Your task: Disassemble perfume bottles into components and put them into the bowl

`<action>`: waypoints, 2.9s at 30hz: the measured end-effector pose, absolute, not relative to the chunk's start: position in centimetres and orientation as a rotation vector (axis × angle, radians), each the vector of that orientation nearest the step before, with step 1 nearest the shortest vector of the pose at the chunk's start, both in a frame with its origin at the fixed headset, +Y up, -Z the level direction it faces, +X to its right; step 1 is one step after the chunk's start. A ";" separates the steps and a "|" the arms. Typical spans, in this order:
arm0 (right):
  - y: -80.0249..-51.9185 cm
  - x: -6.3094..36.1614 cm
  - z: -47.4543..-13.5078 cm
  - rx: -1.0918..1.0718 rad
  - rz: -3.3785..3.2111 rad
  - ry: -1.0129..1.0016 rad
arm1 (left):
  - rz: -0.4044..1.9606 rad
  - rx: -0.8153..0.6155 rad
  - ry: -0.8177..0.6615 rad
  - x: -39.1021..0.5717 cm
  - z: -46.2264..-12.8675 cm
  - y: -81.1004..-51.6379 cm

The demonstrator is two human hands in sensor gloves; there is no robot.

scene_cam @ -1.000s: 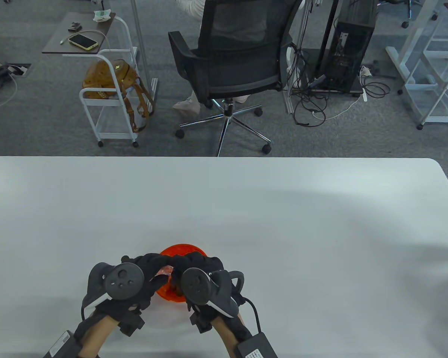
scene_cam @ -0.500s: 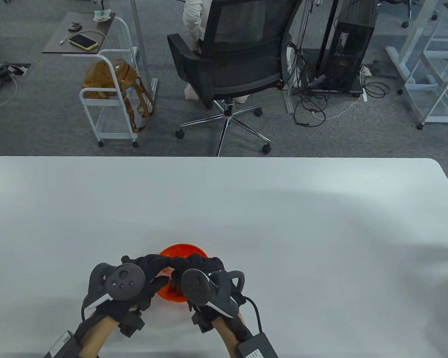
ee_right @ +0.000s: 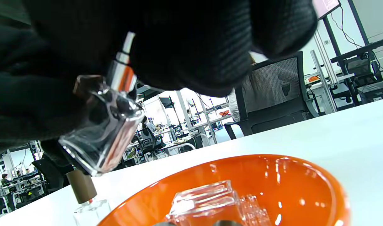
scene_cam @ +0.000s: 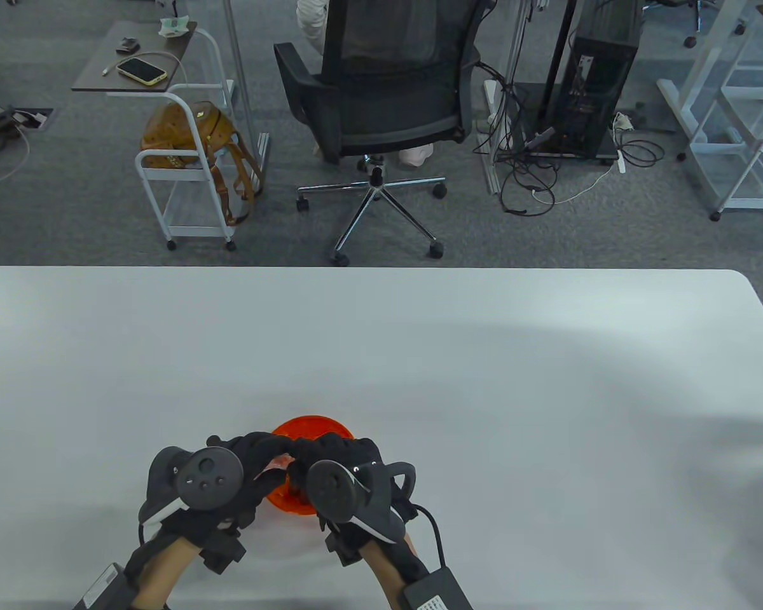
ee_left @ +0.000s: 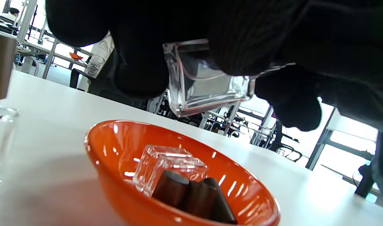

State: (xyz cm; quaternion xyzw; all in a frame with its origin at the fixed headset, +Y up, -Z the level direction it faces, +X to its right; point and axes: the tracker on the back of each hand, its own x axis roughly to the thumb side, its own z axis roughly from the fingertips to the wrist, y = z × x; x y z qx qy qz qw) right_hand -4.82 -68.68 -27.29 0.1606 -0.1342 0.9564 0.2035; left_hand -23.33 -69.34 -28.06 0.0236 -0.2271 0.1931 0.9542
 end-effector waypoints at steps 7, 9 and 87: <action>-68.7 -4.9 -27.2 0.454 2.681 -0.397 | 0.409 0.058 -0.457 -23.4 -28.1 -69.3; -68.7 -4.8 -27.3 0.450 2.670 -0.381 | 0.394 0.047 -0.463 -23.3 -28.1 -69.3; -67.9 -2.8 -28.0 0.413 2.595 -0.365 | 0.365 0.074 -0.380 -23.9 -28.4 -69.1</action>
